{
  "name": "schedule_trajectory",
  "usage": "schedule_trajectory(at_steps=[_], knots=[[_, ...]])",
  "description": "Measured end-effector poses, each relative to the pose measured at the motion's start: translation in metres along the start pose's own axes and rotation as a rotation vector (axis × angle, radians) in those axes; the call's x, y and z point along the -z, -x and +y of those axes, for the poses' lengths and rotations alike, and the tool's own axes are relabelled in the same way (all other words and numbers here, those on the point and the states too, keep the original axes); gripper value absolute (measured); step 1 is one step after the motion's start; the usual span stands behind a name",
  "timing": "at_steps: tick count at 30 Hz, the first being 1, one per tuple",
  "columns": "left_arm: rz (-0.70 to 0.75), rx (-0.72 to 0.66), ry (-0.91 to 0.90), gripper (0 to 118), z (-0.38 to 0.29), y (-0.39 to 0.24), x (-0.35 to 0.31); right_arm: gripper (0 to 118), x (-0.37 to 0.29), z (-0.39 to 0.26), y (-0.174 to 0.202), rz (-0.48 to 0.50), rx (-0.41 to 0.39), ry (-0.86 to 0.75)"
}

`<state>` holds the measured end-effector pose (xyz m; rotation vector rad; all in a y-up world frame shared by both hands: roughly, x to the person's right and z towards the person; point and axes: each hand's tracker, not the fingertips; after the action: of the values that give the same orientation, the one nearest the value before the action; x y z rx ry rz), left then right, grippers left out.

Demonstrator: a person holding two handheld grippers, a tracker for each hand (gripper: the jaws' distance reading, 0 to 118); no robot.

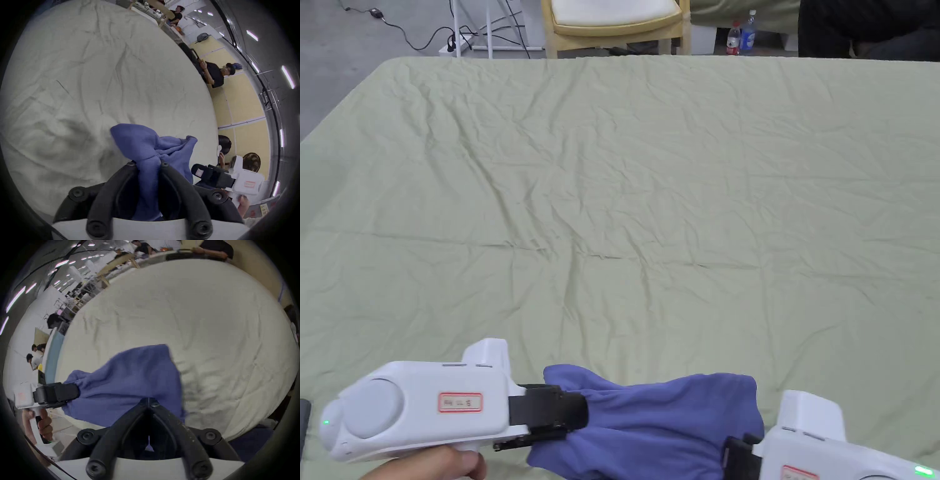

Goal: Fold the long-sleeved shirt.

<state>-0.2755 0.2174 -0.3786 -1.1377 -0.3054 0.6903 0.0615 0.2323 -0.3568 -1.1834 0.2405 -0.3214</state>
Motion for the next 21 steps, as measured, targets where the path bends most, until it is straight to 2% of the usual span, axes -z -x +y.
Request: schedule_trajectory(at_steps=[2, 4, 7, 11, 13, 17, 21], knots=[[0.002, 0.003, -0.009, 16, 0.005, 0.010, -0.022, 3, 0.000, -0.002, 0.031, 0.074, -0.013, -0.004], [0.066, 0.028, -0.036, 16, 0.011, 0.023, -0.044, 3, 0.007, -0.002, 0.062, 0.150, -0.045, 0.008], [0.177, 0.009, -0.062, 16, 0.021, 0.052, -0.081, 3, 0.019, -0.006, 0.112, 0.207, -0.103, 0.036], [0.290, -0.057, -0.114, 16, 0.033, 0.099, -0.130, 3, 0.037, -0.012, 0.166, 0.253, -0.141, 0.058], [0.333, -0.052, -0.104, 16, 0.038, 0.120, -0.146, 3, 0.044, -0.014, 0.188, 0.303, -0.152, 0.085], [0.455, -0.077, -0.091, 16, 0.049, 0.159, -0.168, 3, 0.054, -0.022, 0.229, 0.336, -0.185, 0.111], [0.446, -0.133, -0.100, 17, 0.052, 0.179, -0.174, 3, 0.053, -0.026, 0.248, 0.342, -0.206, 0.109]])
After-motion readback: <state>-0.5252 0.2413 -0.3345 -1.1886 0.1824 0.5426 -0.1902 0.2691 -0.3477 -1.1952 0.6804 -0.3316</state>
